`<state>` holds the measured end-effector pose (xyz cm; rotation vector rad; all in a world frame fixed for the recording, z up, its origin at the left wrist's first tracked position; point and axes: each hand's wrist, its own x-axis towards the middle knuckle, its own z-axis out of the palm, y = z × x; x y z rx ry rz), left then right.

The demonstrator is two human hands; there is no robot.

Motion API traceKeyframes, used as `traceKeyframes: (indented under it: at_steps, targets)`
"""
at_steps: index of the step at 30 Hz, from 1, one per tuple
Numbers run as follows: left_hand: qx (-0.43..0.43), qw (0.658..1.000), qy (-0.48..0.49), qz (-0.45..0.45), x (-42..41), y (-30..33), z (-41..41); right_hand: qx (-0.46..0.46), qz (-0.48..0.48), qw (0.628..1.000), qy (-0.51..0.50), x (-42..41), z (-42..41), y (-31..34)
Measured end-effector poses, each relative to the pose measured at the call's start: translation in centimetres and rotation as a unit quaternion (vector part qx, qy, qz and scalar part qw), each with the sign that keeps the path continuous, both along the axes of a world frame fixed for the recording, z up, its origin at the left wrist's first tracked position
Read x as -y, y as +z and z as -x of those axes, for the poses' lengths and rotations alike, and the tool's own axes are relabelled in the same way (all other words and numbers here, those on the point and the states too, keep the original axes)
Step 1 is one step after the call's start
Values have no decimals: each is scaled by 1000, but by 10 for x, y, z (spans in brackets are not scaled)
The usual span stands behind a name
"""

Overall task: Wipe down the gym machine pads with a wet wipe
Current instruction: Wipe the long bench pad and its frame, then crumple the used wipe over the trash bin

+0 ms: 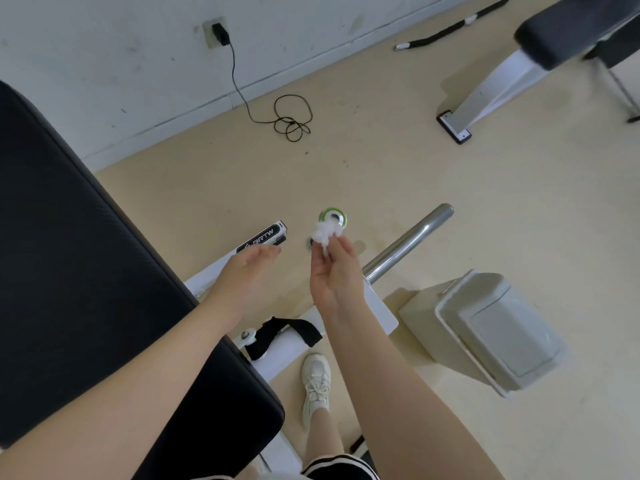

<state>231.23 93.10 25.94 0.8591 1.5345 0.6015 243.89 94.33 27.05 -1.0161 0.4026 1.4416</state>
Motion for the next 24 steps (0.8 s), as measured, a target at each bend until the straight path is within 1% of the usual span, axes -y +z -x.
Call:
traceKeyframes:
  at_steps: [1,3,5,7,10,13,14,16,18,22,24]
  targets:
    - [9,1000,-4,-11,2,8,-1,10,-22,1000,9,4,-3,13]
    - [24,999,-26,-31,7,24,-1,44,-24,998,43,19,-10,35]
    - [43,996,-61,-45,18,41,-2,111,-4,989,98,45,-17,47]
    - [60,991,-105,-53,33,54,-6,174,1,977,127,77,-21,50]
    - [108,980,-165,-24,58,66,-17,238,-6,962,133,119,-24,57]
    - [157,972,-171,25,74,73,-33,302,-20,940,158,141,-31,66]
    - [172,970,-166,37,78,76,-39,336,-17,924,180,146,-35,67]
    - [196,967,-151,54,82,81,-51,423,-3,877,229,153,-46,68]
    - [209,965,-144,62,85,85,-64,493,-9,834,248,158,-59,68]
    - [206,959,-183,68,88,82,-113,578,12,765,285,165,-104,58]
    - [199,956,-200,85,88,77,-147,591,14,752,292,168,-140,54]
